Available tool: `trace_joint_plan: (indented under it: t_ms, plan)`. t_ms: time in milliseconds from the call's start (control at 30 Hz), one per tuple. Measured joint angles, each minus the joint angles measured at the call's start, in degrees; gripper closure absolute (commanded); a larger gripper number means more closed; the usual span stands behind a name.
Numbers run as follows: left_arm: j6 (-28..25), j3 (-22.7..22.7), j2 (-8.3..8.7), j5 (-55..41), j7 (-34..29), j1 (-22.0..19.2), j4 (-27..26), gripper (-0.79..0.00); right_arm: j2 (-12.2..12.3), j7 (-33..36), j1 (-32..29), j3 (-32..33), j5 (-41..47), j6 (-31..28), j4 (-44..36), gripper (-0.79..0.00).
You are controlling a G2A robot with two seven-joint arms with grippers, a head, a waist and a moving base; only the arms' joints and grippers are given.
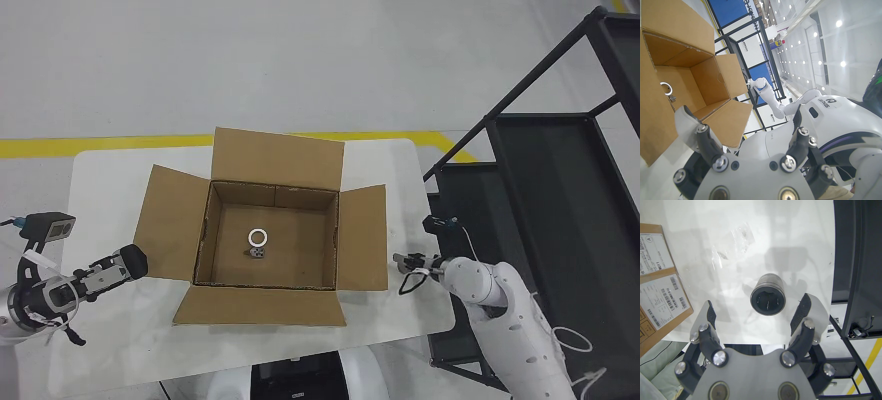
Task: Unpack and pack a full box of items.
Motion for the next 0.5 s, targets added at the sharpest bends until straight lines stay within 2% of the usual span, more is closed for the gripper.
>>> trace_joint_plan:
  t_ms: [167,200,233,300,333,500]
  plan:
    - [0.0,0.0,0.0,0.0,0.0,0.0,0.0,-0.785,-0.08,-0.08,1.61,-1.19,0.08,0.58,2.27,-0.785]
    - [0.0,0.0,0.0,0.0,0.0,0.0,0.0,-0.785,-0.09,-0.08,1.87,-1.39,0.12,0.63,2.62,-0.622]
    - [0.0,0.0,0.0,0.0,0.0,0.0,0.0,-0.785,-0.1,-0.06,2.1,-1.59,0.12,0.68,2.94,-0.376]
    - [0.0,0.0,0.0,0.0,0.0,0.0,0.0,-0.785,-0.1,0.45,2.65,-2.08,-0.36,1.28,3.74,-0.043]
    - [0.0,0.0,0.0,0.0,0.0,0.0,0.0,-0.785,-0.1,0.78,2.92,-2.28,-0.53,1.61,4.0,0.0]
    - [0.0,0.0,0.0,0.0,0.0,0.0,0.0,-0.785,-0.06,1.48,3.86,-2.78,-0.95,2.49,5.19,0.0]
